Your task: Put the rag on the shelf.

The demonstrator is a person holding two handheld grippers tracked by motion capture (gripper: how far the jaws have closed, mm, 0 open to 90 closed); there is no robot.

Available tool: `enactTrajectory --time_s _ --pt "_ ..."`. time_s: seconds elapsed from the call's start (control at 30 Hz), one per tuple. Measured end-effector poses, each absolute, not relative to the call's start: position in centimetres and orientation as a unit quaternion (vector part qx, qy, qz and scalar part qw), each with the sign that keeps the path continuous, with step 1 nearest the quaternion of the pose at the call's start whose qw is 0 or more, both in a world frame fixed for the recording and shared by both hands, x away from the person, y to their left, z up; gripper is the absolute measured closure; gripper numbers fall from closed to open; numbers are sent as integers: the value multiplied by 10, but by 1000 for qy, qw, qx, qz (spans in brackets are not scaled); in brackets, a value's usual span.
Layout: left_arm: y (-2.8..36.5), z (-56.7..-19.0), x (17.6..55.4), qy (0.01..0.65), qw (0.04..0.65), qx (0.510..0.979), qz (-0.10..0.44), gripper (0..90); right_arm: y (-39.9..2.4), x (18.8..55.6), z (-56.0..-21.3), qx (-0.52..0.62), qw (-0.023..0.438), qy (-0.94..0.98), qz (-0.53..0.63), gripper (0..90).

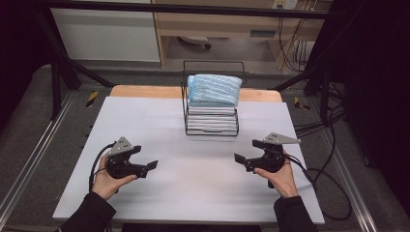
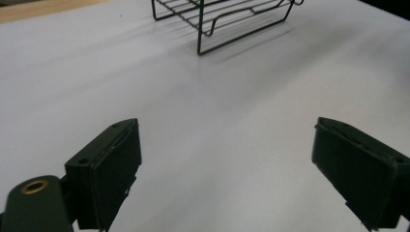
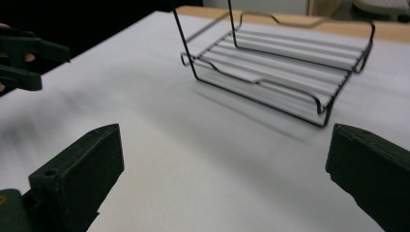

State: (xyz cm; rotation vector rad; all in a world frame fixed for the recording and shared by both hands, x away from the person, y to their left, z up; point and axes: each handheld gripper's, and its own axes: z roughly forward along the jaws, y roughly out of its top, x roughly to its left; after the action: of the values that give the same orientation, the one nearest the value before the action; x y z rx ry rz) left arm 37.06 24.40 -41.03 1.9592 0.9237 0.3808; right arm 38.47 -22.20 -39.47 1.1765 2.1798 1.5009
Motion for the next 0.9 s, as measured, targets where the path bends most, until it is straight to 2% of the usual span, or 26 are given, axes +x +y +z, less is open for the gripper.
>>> enactTrajectory --time_s 0.37,0.9 --pt "257 -436 361 370 434 807 155 109 -248 370 -436 403 98 773 480 8" --pt "263 -449 355 373 424 811 149 109 -262 360 -453 405 95 786 457 7"
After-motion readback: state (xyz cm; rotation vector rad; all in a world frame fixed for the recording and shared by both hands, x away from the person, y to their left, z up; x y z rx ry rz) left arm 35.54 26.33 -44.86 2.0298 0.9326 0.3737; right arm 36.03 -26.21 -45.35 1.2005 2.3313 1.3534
